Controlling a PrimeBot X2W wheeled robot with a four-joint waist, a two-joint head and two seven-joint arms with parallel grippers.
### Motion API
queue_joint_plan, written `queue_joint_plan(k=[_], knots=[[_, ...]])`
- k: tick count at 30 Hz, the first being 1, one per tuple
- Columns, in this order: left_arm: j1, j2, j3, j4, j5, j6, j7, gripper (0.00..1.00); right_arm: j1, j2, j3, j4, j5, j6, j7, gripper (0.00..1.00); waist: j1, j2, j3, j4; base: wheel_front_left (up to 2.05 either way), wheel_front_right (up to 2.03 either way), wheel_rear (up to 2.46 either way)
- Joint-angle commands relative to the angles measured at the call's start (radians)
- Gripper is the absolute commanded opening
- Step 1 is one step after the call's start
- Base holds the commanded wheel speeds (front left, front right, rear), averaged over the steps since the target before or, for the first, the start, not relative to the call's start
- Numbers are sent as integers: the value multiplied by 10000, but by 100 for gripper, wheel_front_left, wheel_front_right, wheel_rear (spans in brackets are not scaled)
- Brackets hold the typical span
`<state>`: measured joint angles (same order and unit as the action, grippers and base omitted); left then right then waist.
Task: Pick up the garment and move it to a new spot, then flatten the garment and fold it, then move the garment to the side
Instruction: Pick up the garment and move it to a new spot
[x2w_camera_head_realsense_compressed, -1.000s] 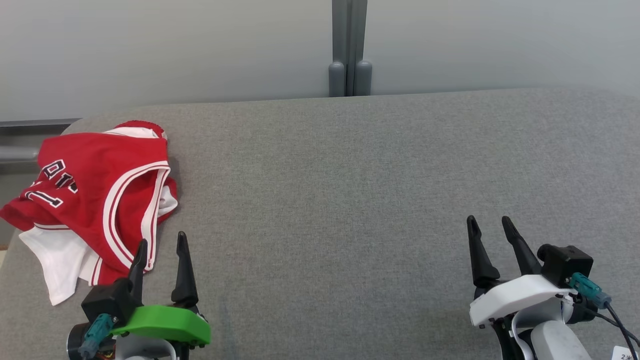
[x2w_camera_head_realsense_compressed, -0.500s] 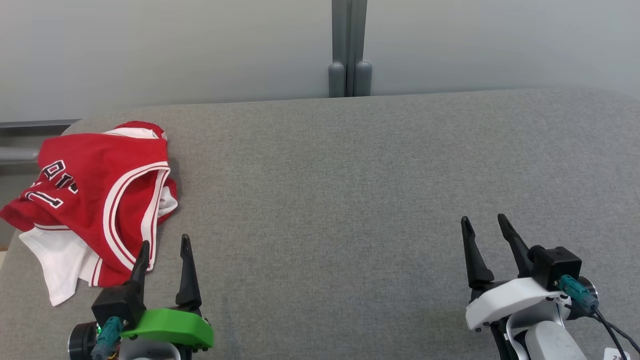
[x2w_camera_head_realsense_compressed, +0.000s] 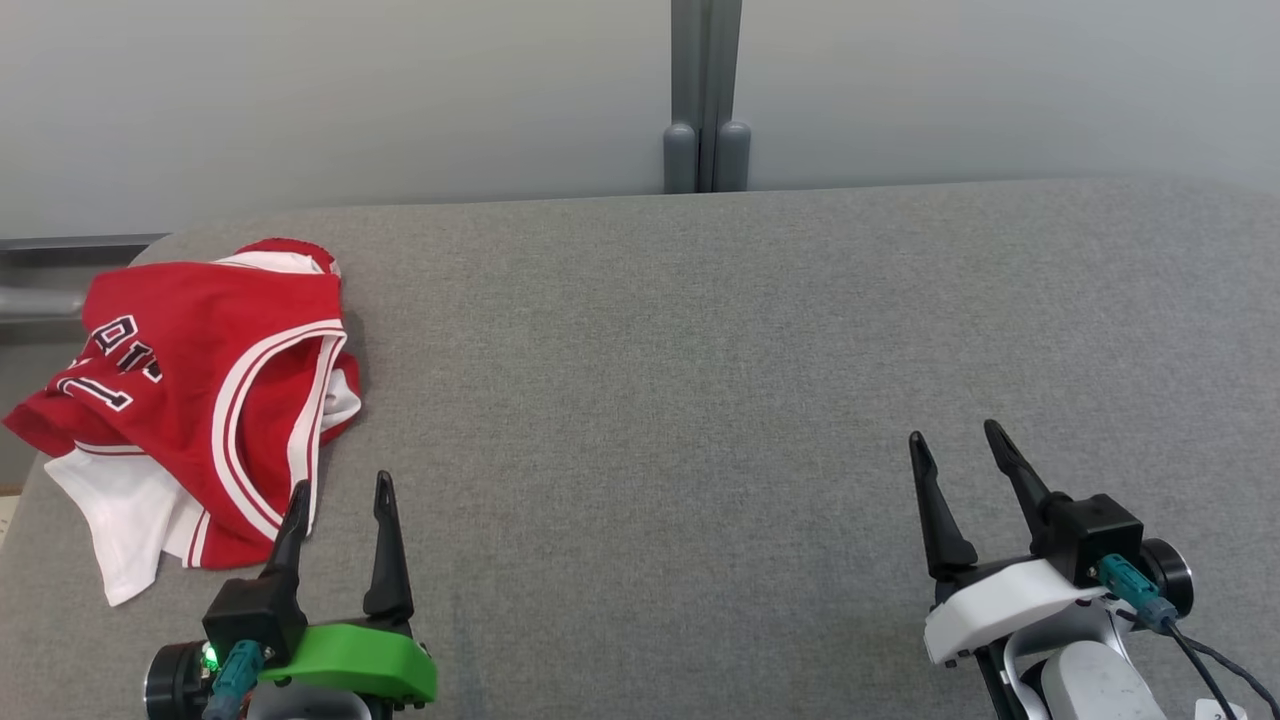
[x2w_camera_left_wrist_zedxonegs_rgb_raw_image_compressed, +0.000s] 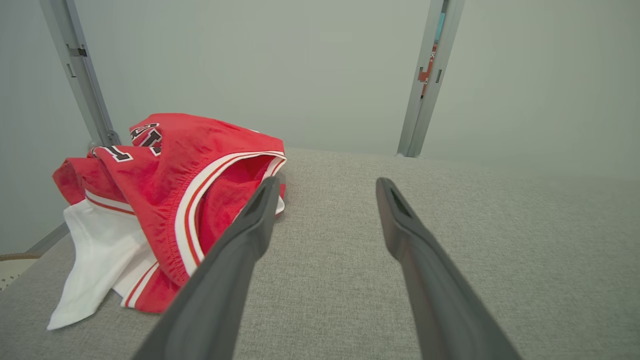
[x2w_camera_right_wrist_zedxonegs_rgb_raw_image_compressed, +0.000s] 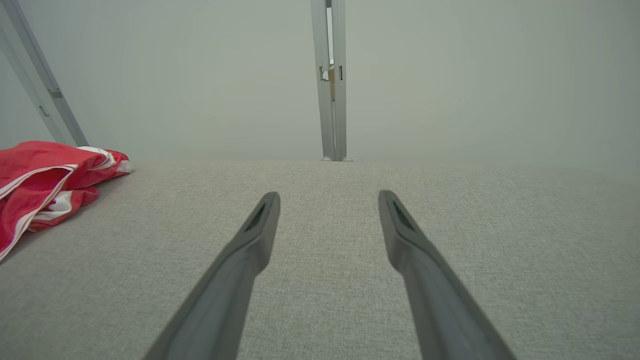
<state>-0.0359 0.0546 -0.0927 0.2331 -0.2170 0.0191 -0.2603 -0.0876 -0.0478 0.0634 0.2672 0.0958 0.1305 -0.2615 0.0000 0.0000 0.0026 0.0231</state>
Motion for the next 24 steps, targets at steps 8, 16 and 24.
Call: queue_joint_plan(k=[8, 16, 24], knots=[[-18, 3, 85, -43, -67, 58, -45, 100, -45, -43, -11, -90, 21, 2, -46, 100, 0, 0, 85, 27, 0, 0, 0], [-155, -10, 52, 1, -284, 134, -45, 100, 104, -40, -246, -261, 58, 2, -45, 100, 0, 0, 108, 558, 0, 0, 0], [-99, 2, 140, 94, -422, 239, -45, 100, 203, -40, -236, -349, 235, 2, -45, 100, 0, 0, 50, 1888, 0, 0, 0]])
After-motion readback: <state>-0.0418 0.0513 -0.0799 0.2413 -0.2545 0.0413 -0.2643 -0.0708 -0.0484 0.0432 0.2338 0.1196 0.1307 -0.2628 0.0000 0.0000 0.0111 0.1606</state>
